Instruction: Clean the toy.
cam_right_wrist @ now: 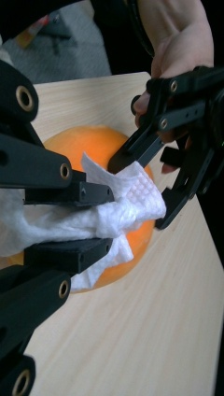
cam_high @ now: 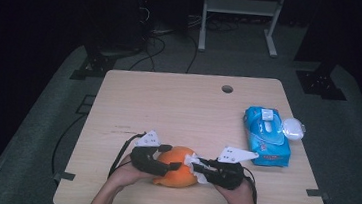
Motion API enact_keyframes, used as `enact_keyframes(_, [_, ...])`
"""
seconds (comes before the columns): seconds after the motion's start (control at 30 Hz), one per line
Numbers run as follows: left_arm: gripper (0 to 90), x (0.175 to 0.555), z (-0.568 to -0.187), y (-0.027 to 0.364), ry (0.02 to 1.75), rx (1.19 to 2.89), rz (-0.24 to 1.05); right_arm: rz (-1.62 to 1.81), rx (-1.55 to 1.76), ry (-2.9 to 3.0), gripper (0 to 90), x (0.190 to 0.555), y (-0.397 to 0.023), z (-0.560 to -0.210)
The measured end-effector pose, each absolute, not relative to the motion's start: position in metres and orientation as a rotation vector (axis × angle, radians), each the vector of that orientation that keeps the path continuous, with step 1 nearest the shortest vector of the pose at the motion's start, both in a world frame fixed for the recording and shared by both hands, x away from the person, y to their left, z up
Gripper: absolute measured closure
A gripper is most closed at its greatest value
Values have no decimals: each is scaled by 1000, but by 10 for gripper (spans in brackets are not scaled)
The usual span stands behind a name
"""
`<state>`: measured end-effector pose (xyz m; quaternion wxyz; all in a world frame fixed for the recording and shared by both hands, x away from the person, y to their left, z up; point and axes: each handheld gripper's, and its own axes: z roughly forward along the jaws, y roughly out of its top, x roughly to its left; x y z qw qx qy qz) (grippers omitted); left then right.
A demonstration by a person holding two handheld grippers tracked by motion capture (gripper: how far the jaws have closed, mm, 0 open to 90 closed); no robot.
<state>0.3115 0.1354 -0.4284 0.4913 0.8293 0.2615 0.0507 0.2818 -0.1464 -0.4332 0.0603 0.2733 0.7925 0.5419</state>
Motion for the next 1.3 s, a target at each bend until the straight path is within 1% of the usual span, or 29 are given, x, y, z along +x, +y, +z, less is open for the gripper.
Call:
enact_keyframes(0.17, [280, 312, -431, 135, 639, 2001, 109, 1569, 991, 2400, 744, 295, -162, -449])
enact_keyframes(0.23, [278, 311, -430, 133, 625, 2015, 105, 1575, 992, 2381, 744, 294, -162, -446])
enact_keyframes(0.3, [271, 309, -428, 132, 595, 2031, 69, 1630, 942, 2355, 744, 290, -158, -436])
enact_keyframes(0.37, [237, 306, -425, 130, 550, 2049, 49, 1648, 897, 2364, 743, 287, -152, -431])
enact_keyframes(0.47, [196, 305, -418, 131, 519, 2044, 31, 1633, 885, 2406, 740, 287, -151, -439])
enact_keyframes(0.53, [162, 306, -417, 130, 551, 2027, 66, 1645, 897, 2427, 740, 288, -154, -443])
enact_keyframes(0.57, [116, 308, -419, 128, 579, 2034, 94, 1645, 897, 2428, 740, 288, -155, -442])
enact_keyframes(0.63, [93, 310, -426, 124, 611, 2069, 91, 1654, 895, 2429, 740, 288, -155, -441])
enact_keyframes(0.67, [103, 310, -429, 124, 607, 2065, 83, 1652, 889, 2425, 740, 288, -155, -440])
enact_keyframes(0.7, [159, 310, -430, 124, 602, 2061, 98, 1648, 895, 2422, 740, 289, -154, -439])
enact_keyframes(0.8, [386, 306, -426, 118, 608, 2057, 189, 1656, 946, 2393, 739, 294, -158, -438])
enact_keyframes(0.83, [423, 303, -425, 113, 588, 2048, 231, 1658, 965, 2381, 740, 296, -159, -438])
enact_keyframes(0.9, [453, 299, -422, 104, 566, 2017, 289, 1667, 1005, 2348, 739, 300, -164, -438])
enact_keyframes(1.0, [458, 293, -419, 90, 548, 1963, 418, 1693, 1061, 2266, 740, 303, -173, -432])
enact_keyframes(1.03, [456, 291, -420, 87, 545, 1955, 448, 1696, 1066, 2240, 739, 303, -175, -430])
enact_keyframes(1.13, [415, 291, -426, 85, 550, 1998, 429, 1697, 1072, 2226, 740, 304, -176, -428])
enact_keyframes(1.17, [385, 291, -426, 87, 553, 1997, 397, 1683, 1072, 2239, 740, 304, -175, -431])
enact_keyframes(1.2, [334, 291, -424, 89, 556, 2005, 356, 1680, 1067, 2254, 740, 305, -174, -434])
enact_keyframes(1.27, [225, 293, -419, 95, 555, 1980, 339, 1685, 1036, 2282, 742, 303, -169, -438])
enact_keyframes(1.3, [202, 294, -418, 97, 559, 1959, 328, 1686, 1002, 2292, 742, 301, -165, -437])
